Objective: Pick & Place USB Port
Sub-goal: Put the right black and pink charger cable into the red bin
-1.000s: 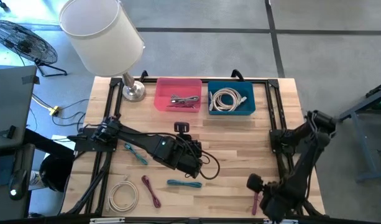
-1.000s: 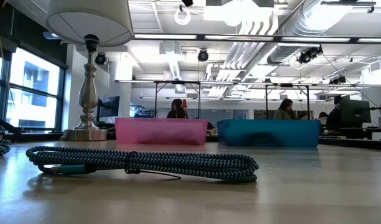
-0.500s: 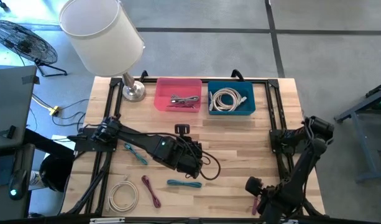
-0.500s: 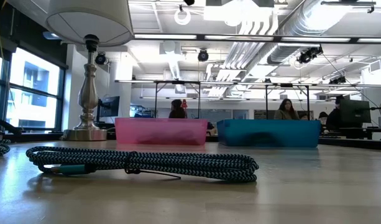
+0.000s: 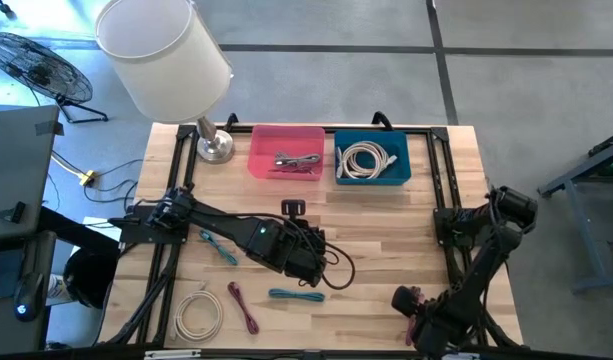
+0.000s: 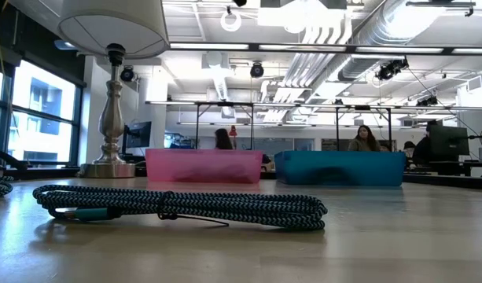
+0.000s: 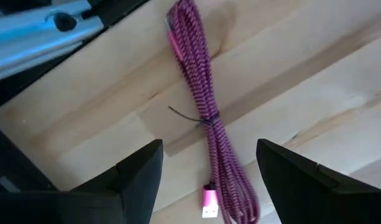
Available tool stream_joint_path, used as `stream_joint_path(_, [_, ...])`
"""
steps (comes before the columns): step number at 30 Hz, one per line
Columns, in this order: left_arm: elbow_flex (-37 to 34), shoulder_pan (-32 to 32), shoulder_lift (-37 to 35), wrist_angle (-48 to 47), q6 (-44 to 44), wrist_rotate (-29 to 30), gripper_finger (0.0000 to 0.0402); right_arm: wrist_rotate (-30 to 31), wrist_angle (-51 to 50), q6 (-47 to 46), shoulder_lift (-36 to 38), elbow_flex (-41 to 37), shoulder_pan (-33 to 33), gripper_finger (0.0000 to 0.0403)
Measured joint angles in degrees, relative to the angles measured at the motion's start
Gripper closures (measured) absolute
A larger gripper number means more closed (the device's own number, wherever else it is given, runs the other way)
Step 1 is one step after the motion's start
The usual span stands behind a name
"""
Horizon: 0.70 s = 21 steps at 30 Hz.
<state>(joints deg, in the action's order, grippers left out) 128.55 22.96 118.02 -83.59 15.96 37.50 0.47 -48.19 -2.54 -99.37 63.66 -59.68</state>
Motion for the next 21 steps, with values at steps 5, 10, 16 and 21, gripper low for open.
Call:
stream_joint_path(5, [0.00, 0.00, 0.00, 0.44, -0.01, -0.01, 0.0332, -0.35, 3.09, -0.01, 0.00, -2.21, 0.65, 0.0151])
stream_joint_path(10, [0.00, 0.02, 0.00, 0.68, -0.01, -0.07, 0.0332, -2.58, 6.23, -0.21, 0.01, -4.14, 1.33, 0.0157])
stream_joint_path(16, [0.00, 0.01, 0.00, 0.79, -0.01, -0.09, 0.0332, -4.42, 9.26, -0.46, 0.02, -5.97, 2.00, 0.0194])
stream_joint_path(21, [0.00, 0.01, 0.00, 1.37, 0.00, -0.11, 0.0332, -5.57, 12.77, -0.46, 0.02, -7.99, 2.34, 0.0228])
